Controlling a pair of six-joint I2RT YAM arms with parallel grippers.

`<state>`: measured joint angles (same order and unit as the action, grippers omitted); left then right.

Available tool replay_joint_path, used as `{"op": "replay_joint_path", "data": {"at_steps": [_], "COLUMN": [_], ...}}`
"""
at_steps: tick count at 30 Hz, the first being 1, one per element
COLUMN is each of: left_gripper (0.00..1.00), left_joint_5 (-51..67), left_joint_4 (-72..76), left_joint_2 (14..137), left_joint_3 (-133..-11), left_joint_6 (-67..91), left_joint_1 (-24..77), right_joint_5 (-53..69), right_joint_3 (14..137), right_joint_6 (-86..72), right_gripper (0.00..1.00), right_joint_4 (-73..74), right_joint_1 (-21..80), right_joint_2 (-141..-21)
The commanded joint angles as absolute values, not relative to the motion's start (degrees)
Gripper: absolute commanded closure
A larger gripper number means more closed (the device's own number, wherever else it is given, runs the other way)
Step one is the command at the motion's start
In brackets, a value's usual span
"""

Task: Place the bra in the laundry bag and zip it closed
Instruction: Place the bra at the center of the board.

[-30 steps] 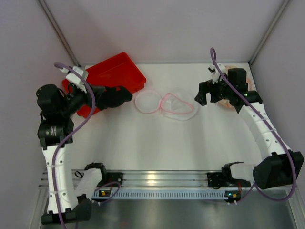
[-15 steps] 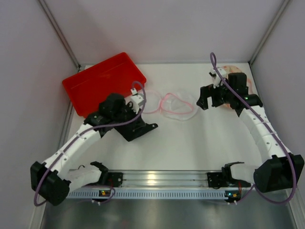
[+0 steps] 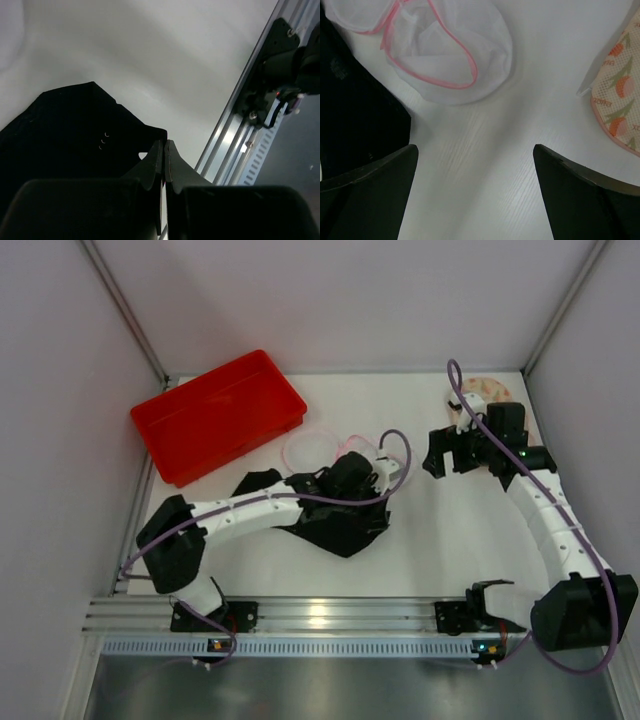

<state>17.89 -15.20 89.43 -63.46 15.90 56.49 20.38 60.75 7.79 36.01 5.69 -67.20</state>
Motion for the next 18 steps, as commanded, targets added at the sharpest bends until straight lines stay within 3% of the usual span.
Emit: {"op": "replay_joint_path", "data": {"at_steps": [1, 5, 10, 18], "left_gripper": [1.0, 0.99, 1.0, 1.0], "left_joint_5": [17.32, 15.91, 14.77, 17.4], "left_joint_4": [-8.97, -8.79, -8.52, -13.61], "left_joint_2": [94.29, 101.84, 100.64, 91.33], "left_joint_3": [-71.18, -76.45, -76.56, -61.36], "left_joint_6": [22.4, 26.8, 25.32, 26.11], "left_joint_1": [59.41, 59.77, 59.15, 47.3], "right_joint_5": [20.04, 19.6, 19.69, 22.5], "right_joint_3": [60.91, 61.61, 61.61, 61.7], "right_joint_6": [8.79, 9.93, 11.16, 12.3], "right_gripper": [0.01, 0.01, 0.01, 0.01], "right_joint_4": [35.59, 37.35, 38.58, 39.28], "right_joint_1": [4.22, 3.96, 3.69, 3.52], "right_joint_2": [-65.57, -65.83, -65.3, -66.71]}}
